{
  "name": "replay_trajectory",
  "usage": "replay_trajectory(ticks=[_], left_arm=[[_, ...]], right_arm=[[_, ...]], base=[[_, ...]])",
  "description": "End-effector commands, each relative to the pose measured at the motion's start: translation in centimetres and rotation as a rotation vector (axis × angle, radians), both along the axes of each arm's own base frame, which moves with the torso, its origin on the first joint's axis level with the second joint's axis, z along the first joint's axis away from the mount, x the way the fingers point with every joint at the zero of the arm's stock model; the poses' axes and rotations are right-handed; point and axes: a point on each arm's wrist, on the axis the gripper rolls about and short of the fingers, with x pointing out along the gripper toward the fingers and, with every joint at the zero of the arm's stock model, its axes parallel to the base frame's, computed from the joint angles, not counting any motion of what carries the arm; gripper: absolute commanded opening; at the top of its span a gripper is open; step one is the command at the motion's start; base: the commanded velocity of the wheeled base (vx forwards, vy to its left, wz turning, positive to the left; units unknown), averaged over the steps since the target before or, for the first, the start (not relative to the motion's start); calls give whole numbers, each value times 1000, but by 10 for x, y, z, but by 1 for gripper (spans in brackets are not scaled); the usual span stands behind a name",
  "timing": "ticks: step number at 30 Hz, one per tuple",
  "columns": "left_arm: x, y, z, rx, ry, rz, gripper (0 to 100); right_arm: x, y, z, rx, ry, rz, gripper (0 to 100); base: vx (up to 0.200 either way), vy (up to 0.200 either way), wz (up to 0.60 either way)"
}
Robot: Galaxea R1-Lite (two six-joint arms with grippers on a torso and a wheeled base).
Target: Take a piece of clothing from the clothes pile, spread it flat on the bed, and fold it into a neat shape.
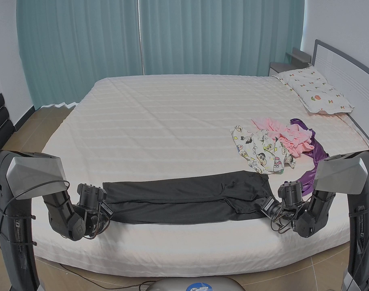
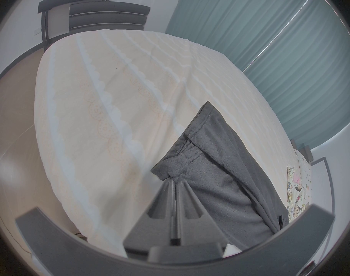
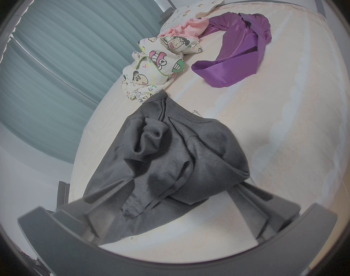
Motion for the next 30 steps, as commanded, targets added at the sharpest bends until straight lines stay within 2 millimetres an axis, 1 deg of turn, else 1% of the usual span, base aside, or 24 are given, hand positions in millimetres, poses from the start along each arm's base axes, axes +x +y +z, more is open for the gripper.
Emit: replay_trajectory(ticks=[1,7,8,12,13,16,27,30], left_arm=[[1,1,1,-3,-4,2,0],[0,2,1,-1,1,2,0],[-1,2,0,2,4,2,0],[-2,2,0,4,6,2,0],[-1,6,4,5,-1,12,0],[-2,10,9,7,-7,21,0],[-11,15,7,69,40,-31,0],[-18,16,5,102,80,-64,0]], right_arm=[[1,0,-1,1,-2,0,0],[-4,0,2,-1,5,-2,0],[-10,-2,7,-1,4,-2,0],[-15,-4,12,0,9,-3,0],[-20,-5,13,-2,16,-1,0],[-24,-6,17,-1,16,0,0],[-41,-10,26,-2,42,9,0],[-48,-11,27,-8,58,17,0]], base=[[0,0,0],[0,0,0],[0,0,0],[0,0,0],[0,0,0],[0,0,0],[0,0,0],[0,0,0]])
